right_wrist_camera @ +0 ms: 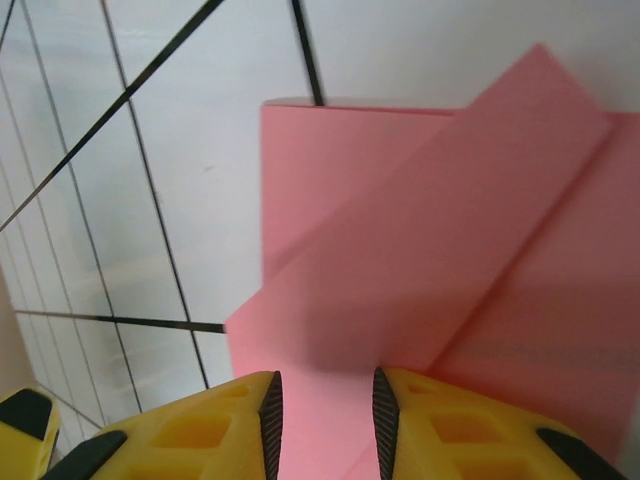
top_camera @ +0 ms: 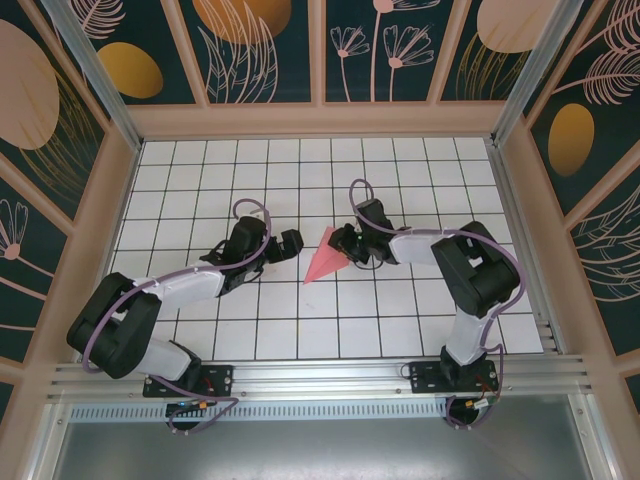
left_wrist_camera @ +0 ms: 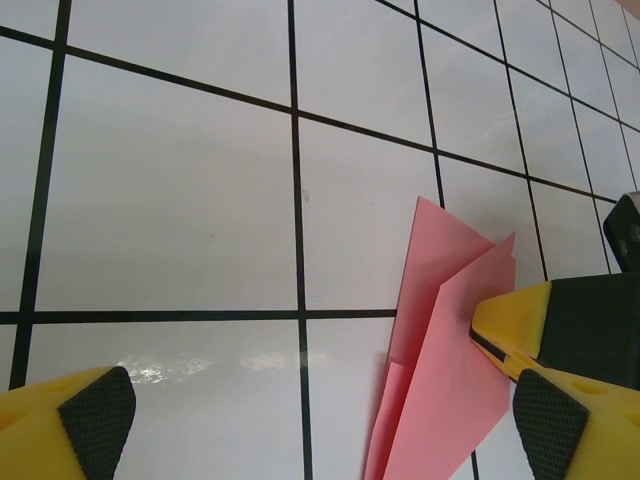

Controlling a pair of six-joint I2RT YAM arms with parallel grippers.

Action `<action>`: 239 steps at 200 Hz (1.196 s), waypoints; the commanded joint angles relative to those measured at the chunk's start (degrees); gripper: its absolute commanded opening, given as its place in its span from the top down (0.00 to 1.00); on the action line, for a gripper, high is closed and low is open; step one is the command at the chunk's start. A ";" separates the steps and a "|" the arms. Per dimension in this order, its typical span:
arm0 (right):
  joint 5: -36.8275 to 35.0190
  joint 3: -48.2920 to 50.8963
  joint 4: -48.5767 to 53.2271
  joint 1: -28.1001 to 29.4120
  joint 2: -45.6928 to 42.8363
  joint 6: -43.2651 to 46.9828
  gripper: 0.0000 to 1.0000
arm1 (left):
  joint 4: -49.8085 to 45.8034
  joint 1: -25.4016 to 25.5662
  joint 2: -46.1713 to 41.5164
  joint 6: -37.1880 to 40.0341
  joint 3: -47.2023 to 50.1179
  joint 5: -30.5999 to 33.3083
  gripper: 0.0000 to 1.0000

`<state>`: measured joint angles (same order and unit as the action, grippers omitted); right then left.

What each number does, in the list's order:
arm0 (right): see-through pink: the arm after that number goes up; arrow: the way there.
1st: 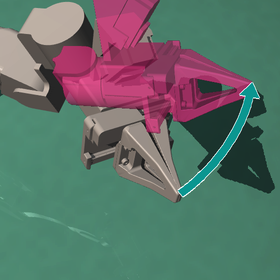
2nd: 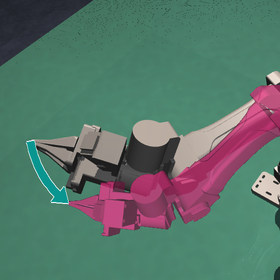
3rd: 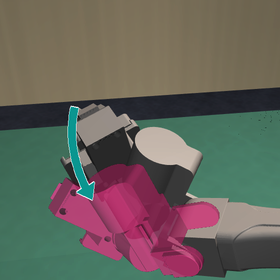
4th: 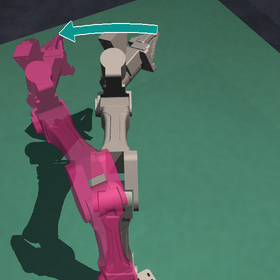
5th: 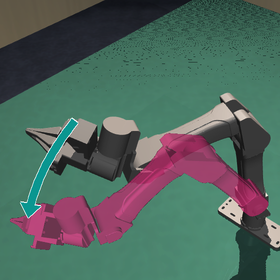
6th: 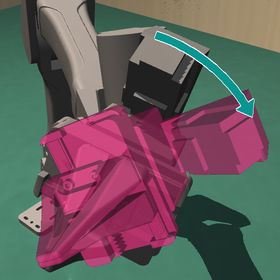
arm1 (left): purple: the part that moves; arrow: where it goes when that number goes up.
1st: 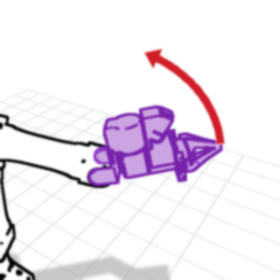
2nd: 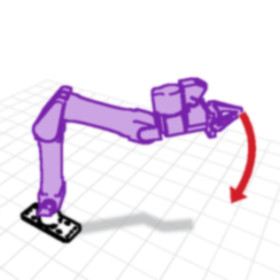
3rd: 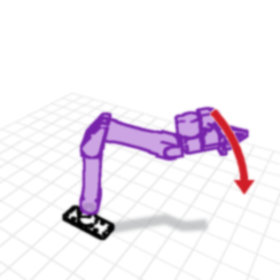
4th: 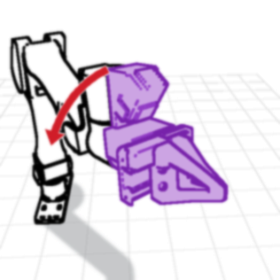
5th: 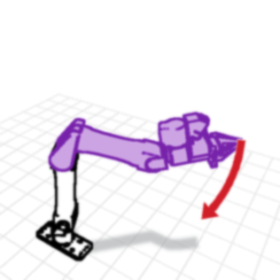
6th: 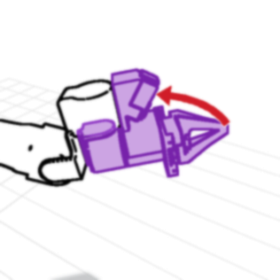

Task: Fold a paper plane with a square sheet of paper (pick it up from the middle)
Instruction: Pick up the paper from the center of the table.

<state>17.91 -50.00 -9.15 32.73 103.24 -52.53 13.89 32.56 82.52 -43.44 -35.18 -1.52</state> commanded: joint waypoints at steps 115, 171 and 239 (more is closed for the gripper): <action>4.52 2.04 -8.40 0.30 0.15 -2.72 0.69 | 0.71 -0.92 -0.78 -1.07 0.37 -3.46 0.02; 6.48 3.76 -14.21 1.92 1.78 -4.38 0.78 | 1.60 -2.02 -0.87 -1.72 0.64 -7.79 0.02; 12.40 6.45 -23.57 -0.20 -4.98 -0.69 0.96 | 11.33 -5.05 -0.40 -7.27 3.31 -22.59 0.01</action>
<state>24.77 -45.54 -23.79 34.15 103.53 -55.68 17.87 29.06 82.52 -46.87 -33.63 -15.44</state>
